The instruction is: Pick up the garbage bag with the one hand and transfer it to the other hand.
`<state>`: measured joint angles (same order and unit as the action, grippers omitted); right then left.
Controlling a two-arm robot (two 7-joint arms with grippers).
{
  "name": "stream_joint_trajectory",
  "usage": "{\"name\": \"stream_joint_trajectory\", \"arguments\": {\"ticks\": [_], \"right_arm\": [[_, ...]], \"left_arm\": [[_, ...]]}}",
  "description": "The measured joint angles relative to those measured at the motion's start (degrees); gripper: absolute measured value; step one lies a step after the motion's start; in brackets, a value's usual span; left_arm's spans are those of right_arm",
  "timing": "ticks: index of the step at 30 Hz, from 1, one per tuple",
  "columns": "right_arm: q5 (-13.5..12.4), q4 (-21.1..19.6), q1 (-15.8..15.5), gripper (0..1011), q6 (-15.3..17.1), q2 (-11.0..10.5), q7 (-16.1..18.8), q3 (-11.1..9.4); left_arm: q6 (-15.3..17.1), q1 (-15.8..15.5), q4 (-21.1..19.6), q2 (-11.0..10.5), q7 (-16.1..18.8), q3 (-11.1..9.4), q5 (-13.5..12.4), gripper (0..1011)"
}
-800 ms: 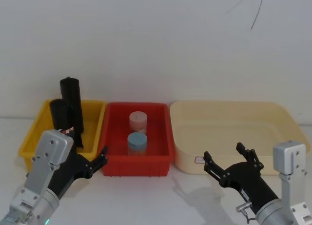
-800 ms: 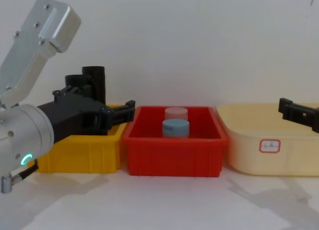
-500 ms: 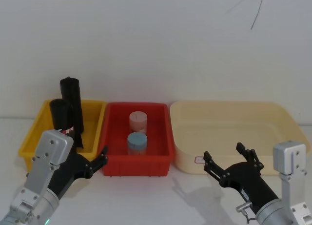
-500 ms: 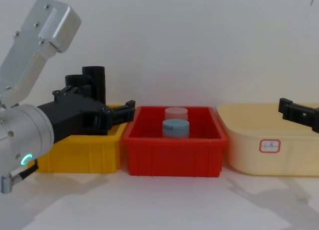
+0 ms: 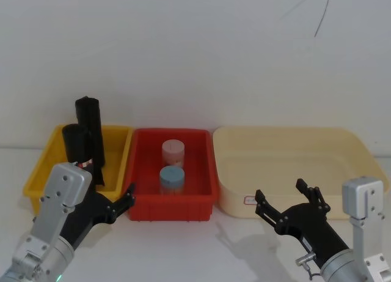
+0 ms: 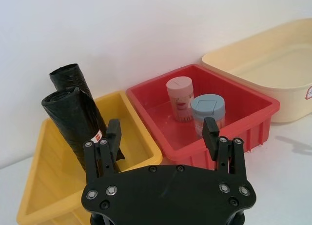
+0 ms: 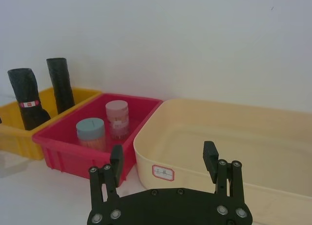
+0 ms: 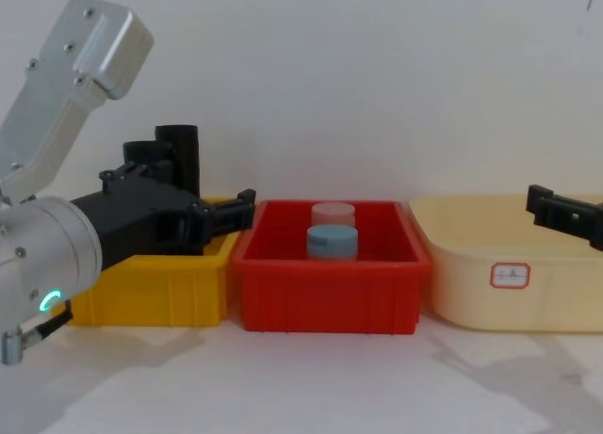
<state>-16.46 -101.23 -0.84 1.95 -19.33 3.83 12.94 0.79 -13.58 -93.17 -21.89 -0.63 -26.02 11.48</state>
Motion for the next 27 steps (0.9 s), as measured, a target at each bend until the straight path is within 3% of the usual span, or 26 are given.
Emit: {"name": "stream_joint_trajectory", "arguments": {"ticks": [17,27], "right_arm": [[0.0,0.0,0.0,1000,0.0,0.0,0.0,0.0],[0.0,0.0,0.0,1000,0.0,0.0,0.0,0.0]], "left_arm": [[0.0,0.2,-0.1,-0.2,-0.2,0.2,0.1,1001],[-1.9,2.5,-0.7,-2.2,-2.2,2.5,2.2,1001]]}}
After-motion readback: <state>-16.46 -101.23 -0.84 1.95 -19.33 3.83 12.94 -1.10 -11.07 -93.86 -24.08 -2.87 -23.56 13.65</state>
